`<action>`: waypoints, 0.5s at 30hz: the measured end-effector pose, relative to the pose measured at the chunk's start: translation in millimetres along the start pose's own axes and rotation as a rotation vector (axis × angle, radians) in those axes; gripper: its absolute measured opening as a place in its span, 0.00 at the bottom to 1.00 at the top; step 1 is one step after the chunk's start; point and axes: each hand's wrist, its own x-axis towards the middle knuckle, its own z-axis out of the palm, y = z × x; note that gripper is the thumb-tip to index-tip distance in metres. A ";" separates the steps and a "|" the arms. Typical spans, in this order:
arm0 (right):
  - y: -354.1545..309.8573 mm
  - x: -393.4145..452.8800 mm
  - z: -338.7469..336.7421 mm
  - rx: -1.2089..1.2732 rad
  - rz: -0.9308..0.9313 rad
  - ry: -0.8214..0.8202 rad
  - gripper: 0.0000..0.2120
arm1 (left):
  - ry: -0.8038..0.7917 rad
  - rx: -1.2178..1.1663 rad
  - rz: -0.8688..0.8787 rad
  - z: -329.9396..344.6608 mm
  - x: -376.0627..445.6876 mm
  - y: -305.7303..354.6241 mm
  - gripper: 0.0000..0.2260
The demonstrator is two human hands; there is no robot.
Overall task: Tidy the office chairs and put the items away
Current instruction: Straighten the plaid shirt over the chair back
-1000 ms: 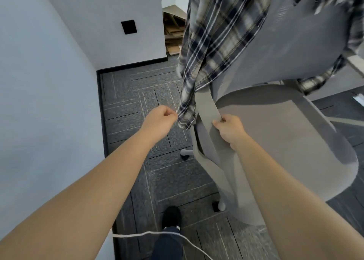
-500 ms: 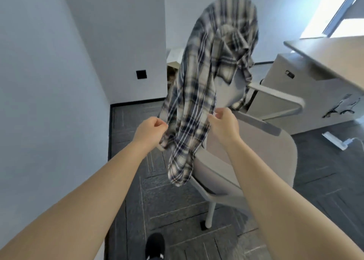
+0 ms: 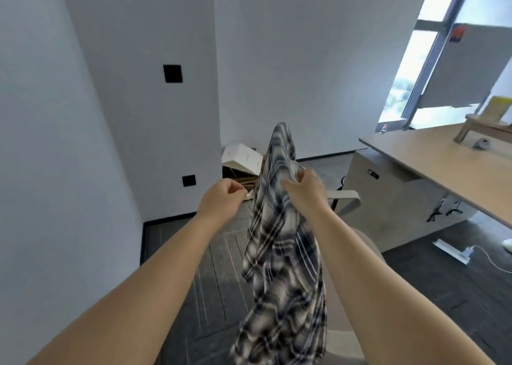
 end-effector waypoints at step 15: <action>12.4 -25.6 -84.3 -0.493 0.071 -0.413 0.13 | -0.113 0.058 0.153 23.7 39.2 24.5 0.18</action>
